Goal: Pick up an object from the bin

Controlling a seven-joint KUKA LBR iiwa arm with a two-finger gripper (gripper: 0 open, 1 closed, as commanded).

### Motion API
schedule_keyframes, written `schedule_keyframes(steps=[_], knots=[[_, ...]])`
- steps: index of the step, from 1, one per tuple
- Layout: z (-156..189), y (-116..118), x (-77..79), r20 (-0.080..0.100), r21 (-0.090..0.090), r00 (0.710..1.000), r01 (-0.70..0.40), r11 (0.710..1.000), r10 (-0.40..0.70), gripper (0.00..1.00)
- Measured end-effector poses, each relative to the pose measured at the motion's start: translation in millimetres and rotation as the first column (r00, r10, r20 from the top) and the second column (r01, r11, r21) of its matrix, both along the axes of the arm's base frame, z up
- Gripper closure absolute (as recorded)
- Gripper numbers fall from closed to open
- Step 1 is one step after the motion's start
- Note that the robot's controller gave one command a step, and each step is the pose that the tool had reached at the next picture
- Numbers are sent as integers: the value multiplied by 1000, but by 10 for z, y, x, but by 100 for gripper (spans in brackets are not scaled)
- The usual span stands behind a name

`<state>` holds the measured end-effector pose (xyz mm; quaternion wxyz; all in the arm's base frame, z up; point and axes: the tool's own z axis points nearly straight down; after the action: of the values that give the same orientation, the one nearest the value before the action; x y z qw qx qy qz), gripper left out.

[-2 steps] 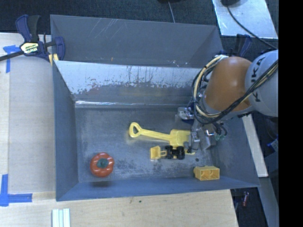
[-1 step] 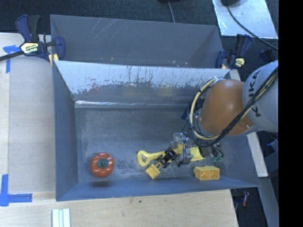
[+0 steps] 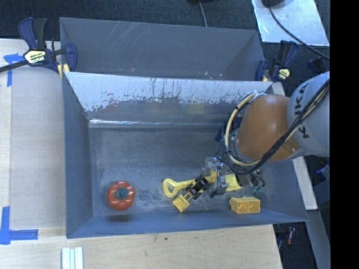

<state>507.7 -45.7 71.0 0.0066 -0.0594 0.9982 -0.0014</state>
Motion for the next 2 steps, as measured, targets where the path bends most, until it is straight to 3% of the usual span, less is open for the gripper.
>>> schedule_keyframes(steps=[2], knots=[[-4, -62, -23, 0, 2, 1000, 17, 1000, -17, 100]])
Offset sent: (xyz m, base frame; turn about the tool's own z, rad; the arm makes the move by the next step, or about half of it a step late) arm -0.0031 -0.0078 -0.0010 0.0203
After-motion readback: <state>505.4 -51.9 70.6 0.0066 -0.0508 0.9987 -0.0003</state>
